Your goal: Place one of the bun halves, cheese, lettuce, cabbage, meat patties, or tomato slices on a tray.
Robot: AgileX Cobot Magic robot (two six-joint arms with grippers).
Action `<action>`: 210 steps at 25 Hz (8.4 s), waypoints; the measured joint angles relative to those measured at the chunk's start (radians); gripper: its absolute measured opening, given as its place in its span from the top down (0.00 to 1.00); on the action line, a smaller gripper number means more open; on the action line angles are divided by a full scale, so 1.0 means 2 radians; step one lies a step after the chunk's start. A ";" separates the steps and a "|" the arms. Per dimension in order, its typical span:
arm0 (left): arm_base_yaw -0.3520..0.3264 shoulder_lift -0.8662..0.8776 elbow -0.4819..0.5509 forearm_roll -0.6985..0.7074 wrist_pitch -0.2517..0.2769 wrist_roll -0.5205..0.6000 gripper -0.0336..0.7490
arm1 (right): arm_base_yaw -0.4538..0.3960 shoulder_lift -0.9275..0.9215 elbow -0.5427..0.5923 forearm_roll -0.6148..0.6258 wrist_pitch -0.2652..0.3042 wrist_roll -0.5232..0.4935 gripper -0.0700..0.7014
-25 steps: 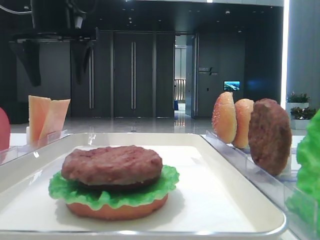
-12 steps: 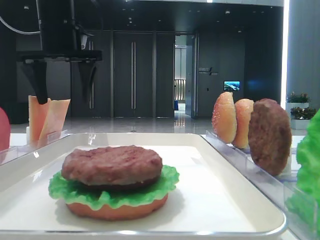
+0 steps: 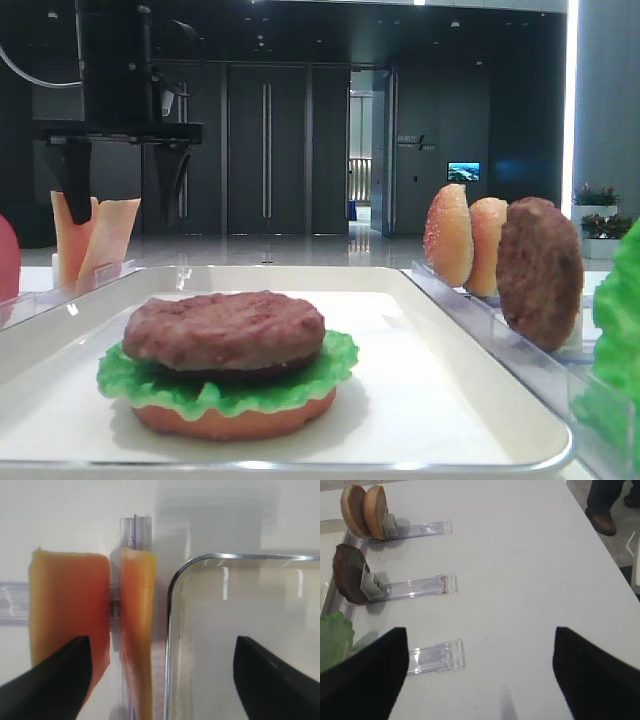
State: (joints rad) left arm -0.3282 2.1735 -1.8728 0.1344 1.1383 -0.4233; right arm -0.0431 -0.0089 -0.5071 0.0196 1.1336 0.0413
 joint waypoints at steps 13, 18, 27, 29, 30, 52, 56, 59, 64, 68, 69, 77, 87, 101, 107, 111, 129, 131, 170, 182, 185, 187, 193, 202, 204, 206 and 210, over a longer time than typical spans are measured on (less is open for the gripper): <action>0.000 0.000 0.000 0.019 0.006 -0.002 0.81 | 0.000 0.000 0.000 0.000 0.000 0.000 0.18; 0.000 0.000 -0.001 0.024 0.020 -0.002 0.91 | 0.000 0.000 0.000 0.000 0.000 0.000 0.18; -0.027 -0.046 -0.010 0.004 0.040 0.019 0.91 | 0.000 0.000 0.000 0.000 0.000 0.000 0.18; -0.038 -0.074 -0.007 -0.003 0.040 0.020 0.91 | 0.000 0.000 0.000 0.000 0.000 0.000 0.18; -0.043 -0.089 0.000 -0.007 0.040 0.021 0.91 | 0.000 0.000 0.000 0.000 0.000 0.000 0.18; -0.064 -0.462 0.514 -0.368 -0.217 0.245 0.92 | 0.000 0.000 0.000 0.000 0.000 0.000 0.18; -0.064 -0.462 0.566 -0.475 -0.249 0.359 0.92 | 0.000 0.000 0.000 0.000 0.000 0.000 0.18; -0.064 -0.451 0.589 -0.557 -0.260 0.445 0.92 | 0.000 0.000 0.000 0.000 0.000 0.000 0.18; -0.060 -0.417 0.605 -0.677 -0.258 0.562 0.92 | 0.000 0.000 0.000 0.000 0.000 0.000 0.18; -0.036 -0.383 0.607 -0.719 -0.229 0.599 0.92 | 0.000 0.000 0.000 0.000 0.000 0.000 0.18; -0.030 -0.374 0.607 -0.722 -0.222 0.603 0.92 | 0.000 0.000 0.000 0.000 0.000 0.000 0.18; -0.015 -0.338 0.607 -0.727 -0.187 0.631 0.92 | 0.000 0.000 0.000 0.000 0.000 0.000 0.18; -0.015 -0.337 0.612 -0.746 -0.185 0.633 0.92 | 0.000 0.000 0.000 0.000 0.000 0.000 0.18; -0.015 -0.296 0.613 -0.753 -0.169 0.643 0.92 | 0.000 0.000 0.000 0.000 0.000 0.000 0.18; -0.015 -0.291 0.613 -0.752 -0.170 0.645 0.92 | 0.000 0.000 0.000 0.000 0.000 0.000 0.18; -0.015 -0.291 0.613 -0.747 -0.172 0.645 0.92 | 0.000 0.000 0.000 0.000 0.000 0.000 0.18; -0.015 -0.291 0.613 -0.704 -0.221 0.645 0.46 | 0.000 0.000 0.000 0.000 0.000 0.000 0.19; -0.015 -0.291 0.613 -0.704 -0.226 0.645 0.25 | 0.000 0.000 0.000 0.000 0.000 0.000 0.19; 0.142 -0.401 0.413 -0.018 -0.011 0.191 0.07 | 0.000 0.000 0.000 0.000 0.000 0.000 0.19; 0.148 -0.466 0.495 -0.005 0.016 0.179 0.07 | 0.000 0.000 0.000 0.000 0.000 0.000 0.19; 0.148 -0.514 0.542 -0.005 0.013 0.177 0.07 | 0.000 0.000 0.000 0.000 0.000 0.000 0.19; 0.148 -0.550 0.576 -0.006 0.012 0.168 0.07 | 0.000 0.000 0.000 0.000 0.000 0.000 0.19; 0.148 -0.654 0.656 -0.008 -0.010 0.155 0.07 | 0.000 0.000 0.000 0.000 0.000 0.000 0.20; 0.148 -0.828 0.698 -0.021 -0.027 0.155 0.07 | 0.000 0.000 0.000 0.000 0.000 0.000 0.21; 0.148 -0.864 0.698 -0.021 -0.027 0.155 0.07 | 0.000 0.000 0.000 0.000 0.000 0.000 0.21; 0.148 -0.904 0.699 -0.021 -0.027 0.155 0.07 | 0.000 0.000 0.000 0.000 0.000 0.000 0.21; 0.148 -0.962 0.699 -0.021 -0.025 0.155 0.07 | 0.000 0.000 0.000 0.000 0.000 0.000 0.21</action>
State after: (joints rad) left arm -0.0316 0.2490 -0.4752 0.0919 1.0891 -0.1142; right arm -0.0431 -0.0089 -0.5071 0.0196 1.1336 0.0413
